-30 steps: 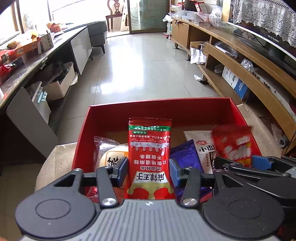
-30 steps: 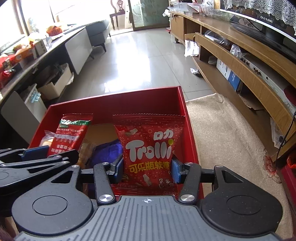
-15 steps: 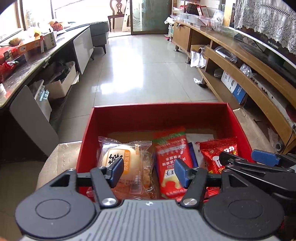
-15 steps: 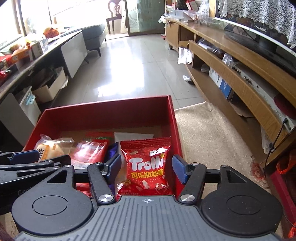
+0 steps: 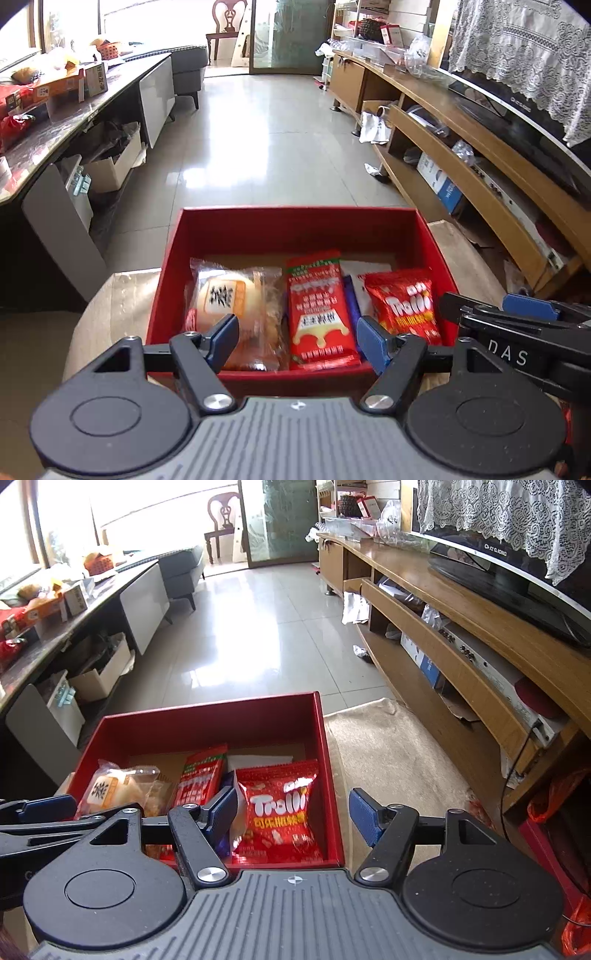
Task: Organize snacks
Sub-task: 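Lower both red bags into the red box and open both tools, then move both tools back to the snacks on the tablecloth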
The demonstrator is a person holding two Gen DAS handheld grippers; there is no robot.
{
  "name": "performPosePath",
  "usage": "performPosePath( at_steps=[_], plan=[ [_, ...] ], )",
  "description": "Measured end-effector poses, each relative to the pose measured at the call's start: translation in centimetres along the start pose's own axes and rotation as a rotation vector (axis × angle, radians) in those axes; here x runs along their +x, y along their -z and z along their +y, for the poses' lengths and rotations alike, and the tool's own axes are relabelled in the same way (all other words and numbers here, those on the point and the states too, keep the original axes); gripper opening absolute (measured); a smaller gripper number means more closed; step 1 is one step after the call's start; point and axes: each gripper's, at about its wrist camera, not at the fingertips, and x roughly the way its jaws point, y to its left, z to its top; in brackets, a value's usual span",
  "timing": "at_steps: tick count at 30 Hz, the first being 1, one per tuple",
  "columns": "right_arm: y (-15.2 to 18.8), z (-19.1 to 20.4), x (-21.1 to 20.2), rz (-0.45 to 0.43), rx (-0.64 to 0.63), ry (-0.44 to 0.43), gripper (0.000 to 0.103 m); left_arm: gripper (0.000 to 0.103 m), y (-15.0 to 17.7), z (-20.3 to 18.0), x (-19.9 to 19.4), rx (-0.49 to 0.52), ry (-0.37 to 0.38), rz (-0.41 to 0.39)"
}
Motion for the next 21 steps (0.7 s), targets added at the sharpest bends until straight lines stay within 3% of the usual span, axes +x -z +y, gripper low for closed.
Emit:
performPosePath(
  at_steps=[21],
  plan=[
    [4.8, -1.6, -3.7, 0.057, -0.009, 0.001, 0.076, 0.067, 5.1, -1.2, -3.1, 0.048, 0.057, 0.049]
  ],
)
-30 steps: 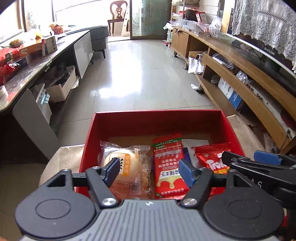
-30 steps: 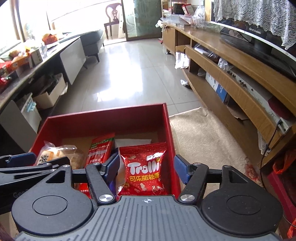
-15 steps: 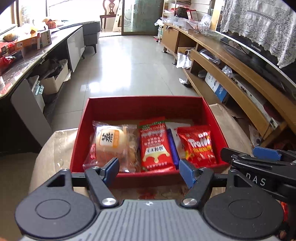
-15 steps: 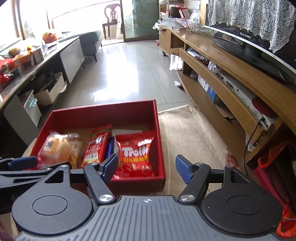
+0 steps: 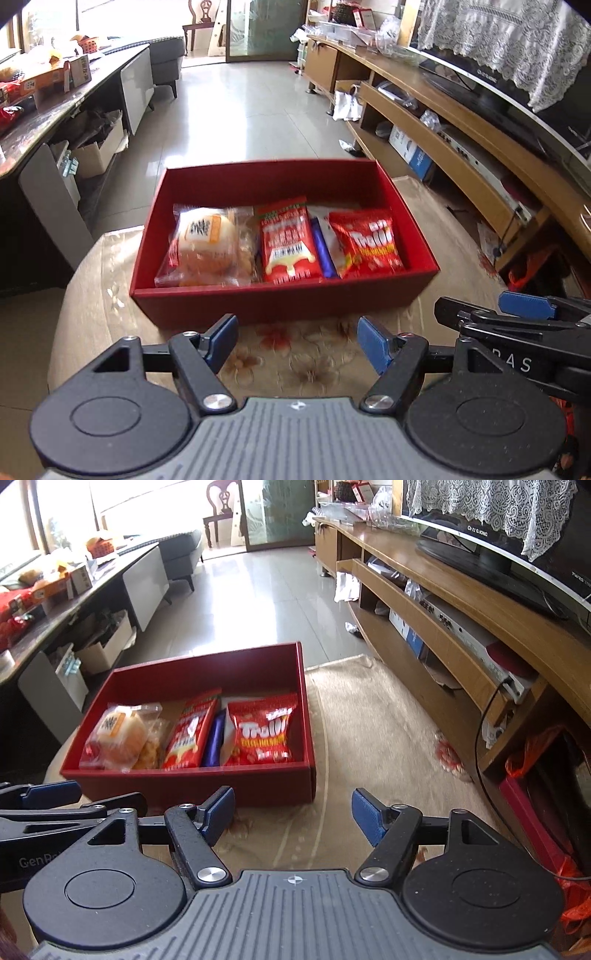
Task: Organize snacks
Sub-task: 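Move both tools back to the snacks on the tablecloth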
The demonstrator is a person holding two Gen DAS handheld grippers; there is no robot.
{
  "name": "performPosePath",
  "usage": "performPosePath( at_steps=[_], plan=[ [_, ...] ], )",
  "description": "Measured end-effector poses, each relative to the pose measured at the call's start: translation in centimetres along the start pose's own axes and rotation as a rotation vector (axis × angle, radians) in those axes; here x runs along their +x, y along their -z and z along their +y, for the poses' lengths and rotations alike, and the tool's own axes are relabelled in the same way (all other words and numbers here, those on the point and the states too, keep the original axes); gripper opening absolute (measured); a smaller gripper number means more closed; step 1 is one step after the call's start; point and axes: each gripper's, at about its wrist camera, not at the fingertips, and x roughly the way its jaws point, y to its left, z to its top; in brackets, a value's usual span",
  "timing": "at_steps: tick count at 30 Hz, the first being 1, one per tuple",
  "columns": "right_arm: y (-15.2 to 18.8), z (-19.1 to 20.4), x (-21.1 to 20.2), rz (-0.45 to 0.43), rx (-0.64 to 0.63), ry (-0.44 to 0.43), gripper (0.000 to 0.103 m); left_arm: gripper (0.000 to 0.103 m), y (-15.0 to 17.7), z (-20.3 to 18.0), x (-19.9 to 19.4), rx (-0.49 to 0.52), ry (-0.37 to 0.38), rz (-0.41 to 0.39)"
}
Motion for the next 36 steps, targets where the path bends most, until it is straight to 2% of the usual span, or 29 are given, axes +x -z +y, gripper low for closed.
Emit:
performPosePath(
  at_steps=[14, 22, 30, 36],
  plan=[
    [5.1, -0.2, -2.1, 0.066, -0.026, -0.005, 0.078, 0.068, 6.7, -0.1, -1.4, -0.023, 0.057, 0.127],
    [7.5, -1.3, -4.8, 0.056, -0.01, -0.032, 0.079, 0.068, 13.3, -1.2, -2.8, -0.011, 0.078, 0.24],
    [8.9, -2.4, -6.9, 0.032, 0.011, -0.069, 0.079, 0.068, 18.0, -2.4, -2.6, -0.028, 0.018, 0.303],
    [9.0, -2.8, -7.7, 0.013, 0.014, -0.09, 0.08, 0.068, 18.4, -2.6, -1.9, -0.013, -0.054, 0.283]
  ],
)
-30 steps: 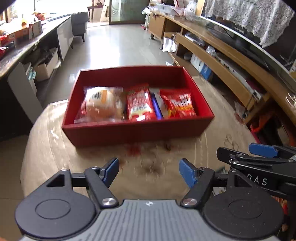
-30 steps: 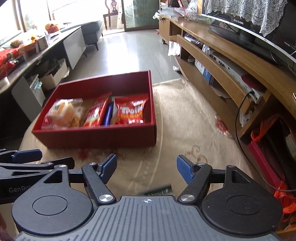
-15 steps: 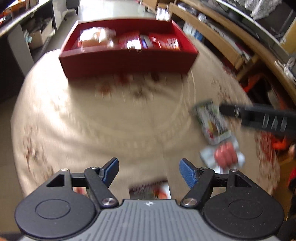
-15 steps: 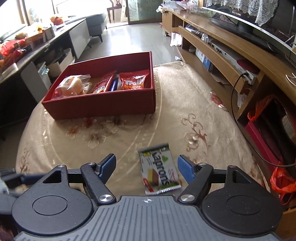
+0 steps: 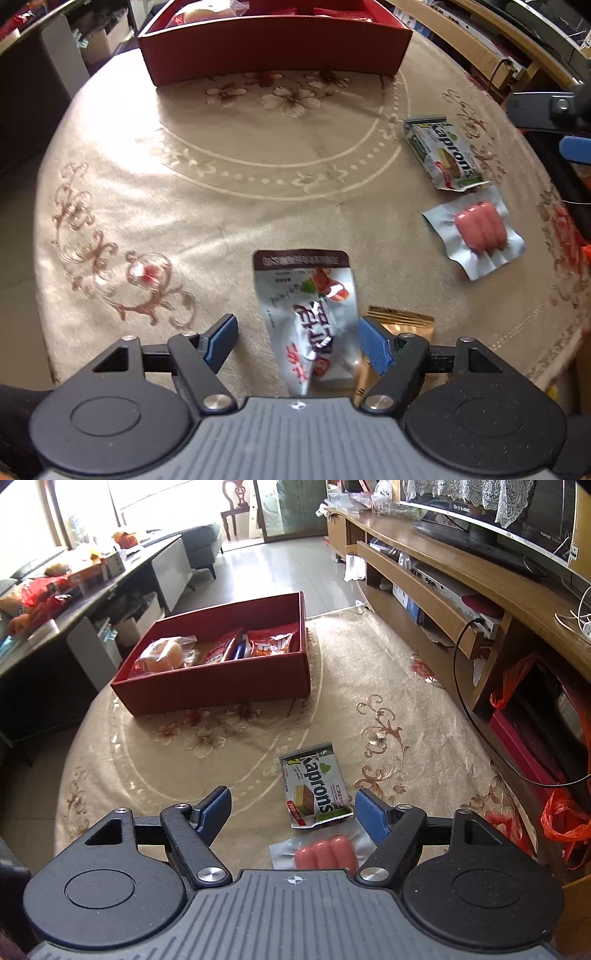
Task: Organize snacks
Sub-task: 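Move both tools back to the snacks on the tablecloth, then grasp the silver pouch with the left tool while the right tool grasps the gold wrapper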
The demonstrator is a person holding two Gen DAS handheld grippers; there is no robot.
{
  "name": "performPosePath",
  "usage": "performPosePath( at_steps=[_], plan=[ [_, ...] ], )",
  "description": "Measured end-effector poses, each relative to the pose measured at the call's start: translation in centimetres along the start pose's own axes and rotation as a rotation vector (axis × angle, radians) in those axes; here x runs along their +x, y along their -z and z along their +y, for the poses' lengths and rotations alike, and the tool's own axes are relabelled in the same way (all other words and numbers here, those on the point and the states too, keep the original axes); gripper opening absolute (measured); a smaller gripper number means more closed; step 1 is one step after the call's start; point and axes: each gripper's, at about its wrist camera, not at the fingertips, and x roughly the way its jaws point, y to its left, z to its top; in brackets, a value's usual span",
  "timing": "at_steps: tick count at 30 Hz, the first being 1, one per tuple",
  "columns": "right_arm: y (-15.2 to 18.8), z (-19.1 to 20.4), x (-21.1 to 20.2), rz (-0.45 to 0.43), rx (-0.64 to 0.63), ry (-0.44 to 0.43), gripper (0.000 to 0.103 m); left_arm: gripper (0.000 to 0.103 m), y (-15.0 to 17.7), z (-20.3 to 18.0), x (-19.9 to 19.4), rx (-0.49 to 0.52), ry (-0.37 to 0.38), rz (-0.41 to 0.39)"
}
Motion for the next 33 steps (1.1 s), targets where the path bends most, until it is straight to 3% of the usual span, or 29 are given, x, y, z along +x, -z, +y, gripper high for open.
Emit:
performPosePath(
  at_steps=[6, 12, 17, 21, 26, 28, 31, 33],
  plan=[
    [-0.3, 0.0, -0.3, -0.011, 0.002, -0.019, 0.08, 0.069, -0.2, 2.3, -0.2, -0.042, -0.055, 0.003],
    [-0.5, 0.7, -0.4, -0.017, -0.015, -0.042, 0.08, 0.071, -0.1, 4.0, -0.7, -0.044, -0.16, -0.035],
    [-0.5, 1.1, -0.7, -0.025, -0.025, -0.057, 0.08, 0.07, -0.3, 4.4, -1.4, -0.125, -0.112, -0.051],
    [-0.6, 1.4, -0.9, -0.028, -0.032, -0.074, 0.08, 0.071, -0.6, 3.3, -0.3, -0.175, -0.073, -0.013],
    [-0.7, 1.6, -1.2, -0.034, -0.043, -0.088, 0.08, 0.071, -0.5, 2.0, 0.5, -0.148, -0.117, -0.022],
    [-0.7, 1.6, -1.2, -0.036, -0.044, -0.089, 0.08, 0.068, -0.4, 2.1, 0.4, -0.115, -0.119, -0.028],
    [-0.6, 1.6, -1.3, -0.036, -0.047, -0.09, 0.08, 0.052, -0.1, 2.7, -0.2, -0.063, -0.103, -0.031],
    [-0.5, 1.8, -1.2, -0.031, -0.055, -0.085, 0.08, 0.05, -0.1, 3.5, -0.5, -0.071, -0.108, -0.026]
  ],
)
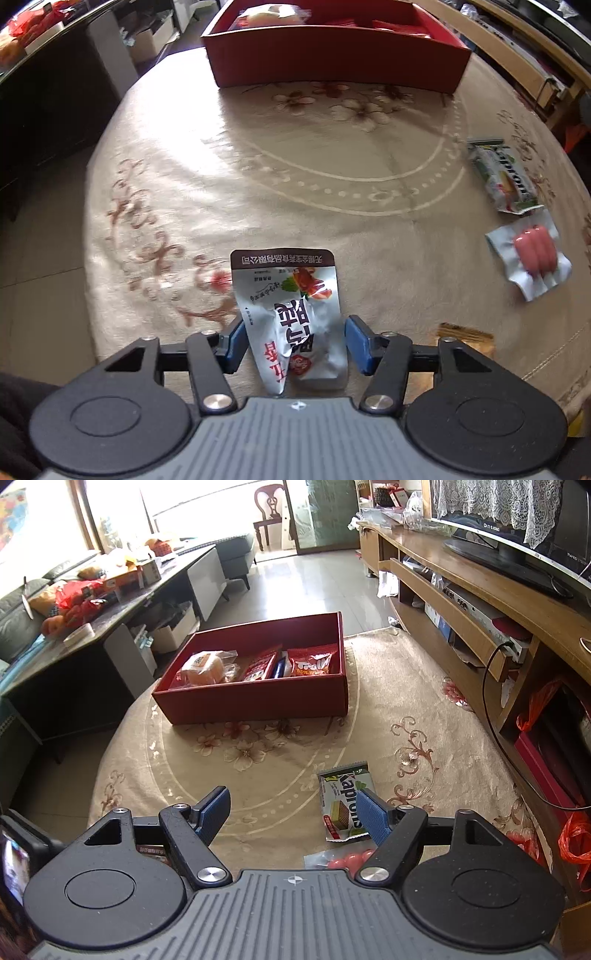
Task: Organize snacks
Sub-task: 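Grasp the silver pouch with the left tool while the right tool grasps the gold wrapper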
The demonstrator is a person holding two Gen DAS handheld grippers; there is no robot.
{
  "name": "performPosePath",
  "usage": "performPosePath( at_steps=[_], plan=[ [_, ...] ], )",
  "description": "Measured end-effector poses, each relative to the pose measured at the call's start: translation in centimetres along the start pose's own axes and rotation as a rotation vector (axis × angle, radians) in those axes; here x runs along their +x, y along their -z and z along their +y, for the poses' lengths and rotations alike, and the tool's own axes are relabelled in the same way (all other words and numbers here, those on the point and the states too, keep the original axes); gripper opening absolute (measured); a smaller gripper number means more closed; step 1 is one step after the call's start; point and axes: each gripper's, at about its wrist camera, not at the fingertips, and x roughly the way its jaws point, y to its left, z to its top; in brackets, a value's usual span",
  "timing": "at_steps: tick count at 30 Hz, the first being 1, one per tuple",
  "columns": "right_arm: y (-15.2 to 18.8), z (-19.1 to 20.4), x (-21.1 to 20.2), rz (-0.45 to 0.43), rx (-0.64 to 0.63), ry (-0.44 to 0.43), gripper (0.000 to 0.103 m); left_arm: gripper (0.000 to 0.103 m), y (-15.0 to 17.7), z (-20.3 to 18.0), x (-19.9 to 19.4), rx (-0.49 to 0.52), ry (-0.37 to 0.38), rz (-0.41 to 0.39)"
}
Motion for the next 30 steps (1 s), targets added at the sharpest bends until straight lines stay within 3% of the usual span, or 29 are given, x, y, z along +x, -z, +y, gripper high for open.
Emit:
performPosePath(
  at_steps=[5, 11, 16, 23, 24, 28, 30],
  plan=[
    [1.7, 0.9, 0.7, 0.054, -0.018, 0.032, 0.08, 0.047, 0.0, 1.4, -0.1, -0.045, 0.044, 0.0],
    [6.5, 3.0, 2.1, 0.192, -0.044, 0.078, 0.08, 0.047, -0.1, 2.3, -1.0, -0.069, 0.124, -0.025],
    [9.0, 4.2, 4.3, 0.315, 0.037, 0.073, 0.08, 0.047, -0.1, 3.3, -1.7, -0.086, 0.169, -0.037],
    [10.4, 6.9, 6.8, 0.357, 0.013, 0.124, 0.079, 0.047, 0.7, 4.1, -1.3, -0.087, 0.189, -0.011],
    [10.3, 7.2, 6.7, 0.349, -0.01, 0.135, 0.077, 0.047, 0.7, 4.1, -1.2, -0.084, 0.196, -0.004],
    [9.7, 6.8, 6.3, 0.33, -0.047, 0.144, 0.052, 0.048, 0.6, 3.9, -0.6, -0.082, 0.227, 0.034],
    [9.4, 5.9, 6.1, 0.327, -0.033, 0.145, 0.048, 0.05, 0.6, 3.7, -0.7, -0.076, 0.219, 0.029]
  ],
)
